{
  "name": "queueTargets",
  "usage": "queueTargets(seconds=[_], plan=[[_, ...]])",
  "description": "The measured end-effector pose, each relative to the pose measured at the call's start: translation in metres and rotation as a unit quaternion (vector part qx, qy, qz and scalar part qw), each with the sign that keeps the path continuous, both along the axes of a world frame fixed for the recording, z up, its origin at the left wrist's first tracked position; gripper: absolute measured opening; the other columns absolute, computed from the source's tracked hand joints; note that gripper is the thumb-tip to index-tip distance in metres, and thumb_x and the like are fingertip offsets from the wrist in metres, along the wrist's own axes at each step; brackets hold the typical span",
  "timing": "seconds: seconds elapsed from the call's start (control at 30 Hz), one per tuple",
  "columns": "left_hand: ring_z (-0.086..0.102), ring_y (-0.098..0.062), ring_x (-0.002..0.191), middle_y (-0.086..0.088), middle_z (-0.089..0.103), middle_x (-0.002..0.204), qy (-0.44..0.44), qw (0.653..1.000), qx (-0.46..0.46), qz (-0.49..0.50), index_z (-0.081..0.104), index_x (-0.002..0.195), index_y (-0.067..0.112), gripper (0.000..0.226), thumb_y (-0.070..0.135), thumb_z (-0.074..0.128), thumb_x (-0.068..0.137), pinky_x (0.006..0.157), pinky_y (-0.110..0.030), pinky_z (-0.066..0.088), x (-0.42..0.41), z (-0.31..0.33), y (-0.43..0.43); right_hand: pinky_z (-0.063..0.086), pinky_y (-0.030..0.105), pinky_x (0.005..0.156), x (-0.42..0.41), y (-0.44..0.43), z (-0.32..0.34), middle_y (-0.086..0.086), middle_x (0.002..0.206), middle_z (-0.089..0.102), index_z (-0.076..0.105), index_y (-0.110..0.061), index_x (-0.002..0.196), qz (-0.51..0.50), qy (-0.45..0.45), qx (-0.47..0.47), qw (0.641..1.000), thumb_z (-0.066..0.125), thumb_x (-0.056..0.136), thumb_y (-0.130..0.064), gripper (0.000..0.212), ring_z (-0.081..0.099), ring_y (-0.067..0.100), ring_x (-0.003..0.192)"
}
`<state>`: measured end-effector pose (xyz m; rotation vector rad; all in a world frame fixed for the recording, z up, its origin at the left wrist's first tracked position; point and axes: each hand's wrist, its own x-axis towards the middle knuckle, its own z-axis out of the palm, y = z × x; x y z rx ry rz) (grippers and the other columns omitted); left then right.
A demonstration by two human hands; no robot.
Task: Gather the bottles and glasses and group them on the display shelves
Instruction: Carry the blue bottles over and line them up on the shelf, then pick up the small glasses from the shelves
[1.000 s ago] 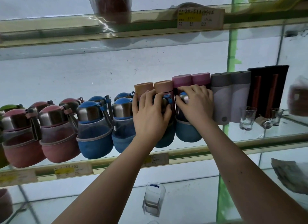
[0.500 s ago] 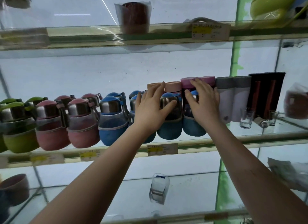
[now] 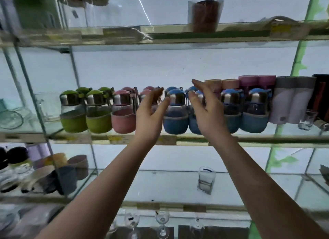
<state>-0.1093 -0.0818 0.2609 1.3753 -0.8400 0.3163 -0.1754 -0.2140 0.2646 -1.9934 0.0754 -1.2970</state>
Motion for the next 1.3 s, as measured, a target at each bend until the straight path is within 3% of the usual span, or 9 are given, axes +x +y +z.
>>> queueTargets(seconds=[0.17,0.33,0.43,0.57,0.73,0.87,1.03,1.13,1.3], plan=[[0.064,-0.010,0.099,0.007,0.068,0.100,0.017,0.999,-0.028,0.028,0.059,0.108,0.022,0.022,0.020,0.063,0.087,0.084,-0.025,0.052,0.005,-0.003,0.105,0.044,0.036,0.101,0.021,0.103,0.002,-0.006,0.129,0.053,0.049,-0.024,0.132,0.078,-0.021,0.029,0.996,0.047,0.096,-0.037,0.039,0.049,0.010,0.121],[0.064,-0.010,0.097,-0.001,0.068,0.102,0.014,0.995,0.005,0.100,0.056,0.114,0.021,0.029,0.027,0.059,0.086,0.082,-0.023,0.051,0.014,-0.013,0.218,0.043,0.007,0.087,0.042,0.204,-0.011,-0.007,0.129,0.055,0.048,-0.018,0.132,0.160,-0.020,0.056,0.985,0.050,0.096,-0.029,0.037,0.052,-0.001,0.112],[0.063,-0.010,0.101,-0.003,0.067,0.104,0.017,0.990,0.011,0.138,0.055,0.114,0.023,0.031,0.030,0.057,0.084,0.090,-0.027,0.049,0.016,-0.014,0.265,0.043,0.021,0.097,0.053,0.248,-0.011,-0.009,0.125,0.054,0.049,-0.016,0.131,0.189,-0.023,0.069,0.979,0.051,0.096,-0.029,0.037,0.050,0.005,0.119],[0.062,-0.012,0.102,-0.002,0.067,0.105,0.010,0.984,0.008,0.180,0.053,0.112,0.030,0.031,0.035,0.055,0.082,0.095,-0.041,0.049,0.024,-0.012,0.316,0.042,0.023,0.097,0.069,0.299,-0.006,-0.007,0.127,0.055,0.048,-0.014,0.131,0.219,-0.013,0.069,0.973,0.051,0.096,-0.027,0.037,0.050,0.006,0.118],[0.062,-0.013,0.103,-0.004,0.066,0.107,0.021,0.978,-0.007,0.209,0.048,0.117,0.026,0.039,0.036,0.056,0.080,0.095,-0.036,0.048,0.041,-0.018,0.353,0.040,0.042,0.106,0.098,0.337,-0.009,0.000,0.134,0.054,0.047,-0.016,0.132,0.246,0.009,0.071,0.967,0.050,0.095,-0.034,0.041,0.049,0.012,0.125],[0.063,-0.013,0.101,-0.007,0.066,0.108,0.028,0.976,-0.022,0.214,0.047,0.117,0.025,0.033,0.029,0.059,0.086,0.086,-0.021,0.046,0.069,-0.023,0.371,0.038,0.035,0.108,0.123,0.355,-0.013,-0.002,0.135,0.053,0.046,-0.017,0.133,0.256,0.020,0.071,0.964,0.050,0.096,-0.029,0.039,0.046,0.009,0.126],[0.062,-0.012,0.102,-0.005,0.066,0.109,0.025,0.974,-0.010,0.226,0.048,0.119,0.023,0.028,0.018,0.057,0.093,0.082,-0.018,0.046,0.121,-0.031,0.384,0.037,0.014,0.095,0.172,0.371,-0.017,-0.003,0.134,0.054,0.046,-0.017,0.132,0.271,0.014,0.071,0.960,0.050,0.096,-0.028,0.038,0.047,0.007,0.125],[0.062,-0.009,0.099,-0.003,0.066,0.107,0.032,0.971,0.015,0.235,0.049,0.120,0.020,0.029,0.019,0.057,0.093,0.074,-0.011,0.047,0.162,-0.027,0.386,0.036,0.016,0.094,0.212,0.382,-0.016,-0.004,0.136,0.051,0.042,-0.020,0.134,0.284,0.026,0.067,0.956,0.051,0.095,-0.031,0.042,0.047,0.007,0.125],[0.061,-0.001,0.091,0.005,0.064,0.100,0.016,0.971,0.038,0.234,0.051,0.115,0.021,0.023,0.018,0.057,0.093,0.075,-0.009,0.047,0.226,-0.009,0.384,0.036,0.017,0.095,0.277,0.391,-0.019,-0.004,0.140,0.047,0.039,-0.023,0.135,0.278,0.031,0.067,0.958,0.053,0.093,-0.032,0.045,0.045,0.007,0.126]])
